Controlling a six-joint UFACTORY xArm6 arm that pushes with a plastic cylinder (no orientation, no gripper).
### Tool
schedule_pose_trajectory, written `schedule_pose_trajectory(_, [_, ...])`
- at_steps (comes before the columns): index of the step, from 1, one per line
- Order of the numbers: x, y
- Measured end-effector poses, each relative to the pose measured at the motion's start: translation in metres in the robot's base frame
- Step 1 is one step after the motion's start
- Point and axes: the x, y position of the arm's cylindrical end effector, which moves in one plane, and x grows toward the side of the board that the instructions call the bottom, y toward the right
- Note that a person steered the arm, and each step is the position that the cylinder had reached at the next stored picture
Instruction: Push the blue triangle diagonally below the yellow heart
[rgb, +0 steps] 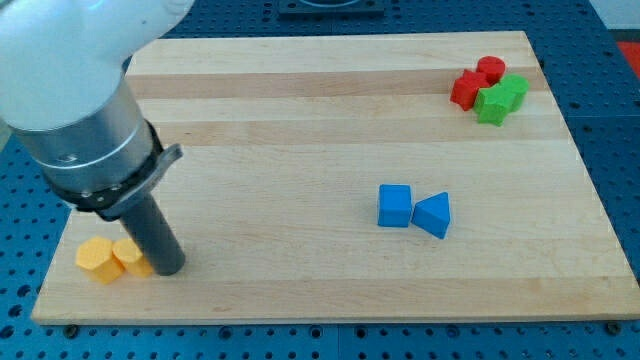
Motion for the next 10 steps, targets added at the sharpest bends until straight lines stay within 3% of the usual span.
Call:
schedule_pose_trajectory(1, [-0.001, 0.002])
schedule_pose_trajectory(2, [-0.034, 0.062])
schedule_pose_trajectory(4, [-0.177, 0.122])
schedule_pose_trajectory(5, [-0.183, 0.192])
schedule_pose_trajectory(6, [-0.159, 0.263])
schedule_pose_trajectory(8, [-0.122, 0.304])
schedule_pose_trajectory(10, [-0.118, 0.342])
